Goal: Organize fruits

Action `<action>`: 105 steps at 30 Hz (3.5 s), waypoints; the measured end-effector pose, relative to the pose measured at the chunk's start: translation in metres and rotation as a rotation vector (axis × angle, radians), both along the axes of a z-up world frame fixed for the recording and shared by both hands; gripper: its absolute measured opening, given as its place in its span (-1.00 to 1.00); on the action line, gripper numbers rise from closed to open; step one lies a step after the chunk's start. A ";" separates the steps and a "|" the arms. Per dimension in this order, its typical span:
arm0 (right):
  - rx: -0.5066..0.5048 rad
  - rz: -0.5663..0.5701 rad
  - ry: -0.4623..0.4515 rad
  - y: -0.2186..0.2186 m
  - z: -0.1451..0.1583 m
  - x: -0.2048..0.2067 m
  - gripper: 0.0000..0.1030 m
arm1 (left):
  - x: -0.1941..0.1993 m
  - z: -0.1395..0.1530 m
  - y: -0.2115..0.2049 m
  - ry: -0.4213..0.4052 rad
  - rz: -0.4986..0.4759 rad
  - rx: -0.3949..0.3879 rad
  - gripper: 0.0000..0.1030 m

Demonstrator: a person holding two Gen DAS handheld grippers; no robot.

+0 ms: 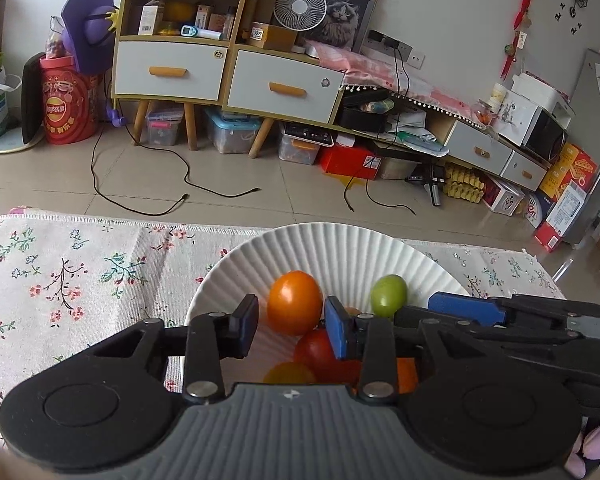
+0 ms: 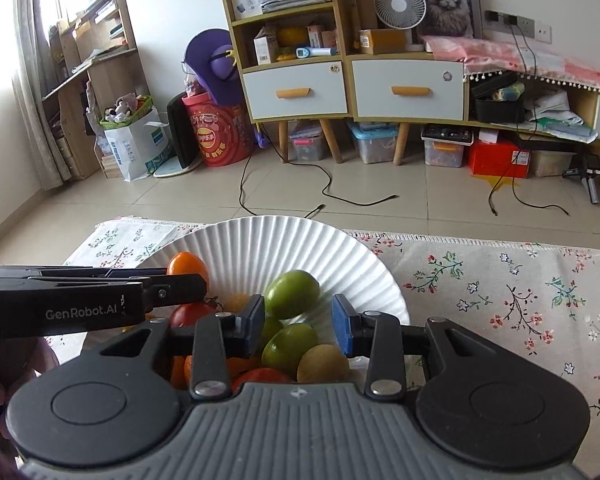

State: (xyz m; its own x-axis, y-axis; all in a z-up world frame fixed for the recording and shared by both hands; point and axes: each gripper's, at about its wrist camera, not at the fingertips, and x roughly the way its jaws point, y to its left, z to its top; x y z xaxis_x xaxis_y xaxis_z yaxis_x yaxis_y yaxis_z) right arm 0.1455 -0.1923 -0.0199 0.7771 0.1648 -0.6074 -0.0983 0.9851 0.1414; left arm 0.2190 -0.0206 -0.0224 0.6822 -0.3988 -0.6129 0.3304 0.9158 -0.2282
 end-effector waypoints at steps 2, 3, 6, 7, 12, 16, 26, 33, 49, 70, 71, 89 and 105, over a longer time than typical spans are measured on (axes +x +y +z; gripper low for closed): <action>-0.005 -0.001 -0.006 0.001 0.003 -0.003 -0.08 | -0.002 0.003 0.001 -0.010 0.003 0.001 -0.09; -0.006 0.000 -0.009 0.002 0.006 -0.004 -0.04 | -0.003 0.006 0.002 -0.014 0.006 -0.001 -0.04; -0.016 -0.005 -0.017 0.003 0.013 -0.011 0.12 | -0.009 0.013 0.004 -0.024 0.006 0.006 0.11; -0.019 -0.009 -0.020 0.003 0.016 -0.013 0.19 | -0.012 0.015 0.005 -0.027 0.008 0.011 0.18; -0.019 -0.038 -0.032 0.001 0.028 -0.024 0.36 | -0.028 0.024 0.013 -0.036 0.028 0.027 0.54; -0.031 -0.048 -0.041 0.001 0.036 -0.037 0.50 | -0.042 0.029 0.018 -0.033 0.049 0.053 0.68; -0.077 -0.047 -0.025 0.008 0.046 -0.067 0.68 | -0.078 0.038 0.018 -0.034 0.091 0.146 0.87; -0.121 -0.032 -0.007 0.018 0.046 -0.097 0.79 | -0.112 0.044 0.018 -0.004 0.110 0.193 0.87; -0.174 -0.084 0.056 0.029 0.034 -0.142 0.96 | -0.163 0.031 0.026 0.045 0.159 0.278 0.88; -0.217 -0.178 0.159 0.039 0.007 -0.145 0.98 | -0.177 0.008 0.010 0.151 0.209 0.329 0.88; -0.213 -0.178 0.157 0.039 0.008 -0.146 0.98 | -0.178 0.009 0.010 0.148 0.214 0.330 0.88; -0.195 -0.217 0.133 0.035 0.011 -0.141 0.98 | -0.177 0.014 0.011 0.134 0.224 0.323 0.88; -0.194 -0.220 0.132 0.034 0.011 -0.141 0.98 | -0.178 0.015 0.010 0.126 0.220 0.331 0.88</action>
State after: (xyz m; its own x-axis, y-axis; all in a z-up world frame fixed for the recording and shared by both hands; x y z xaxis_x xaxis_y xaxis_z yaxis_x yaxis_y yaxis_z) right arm 0.0046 -0.1580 -0.0089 0.6933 -0.1275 -0.7093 0.1268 0.9905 -0.0540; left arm 0.0414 -0.0110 -0.0074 0.6407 -0.0193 -0.7676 0.1065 0.9923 0.0639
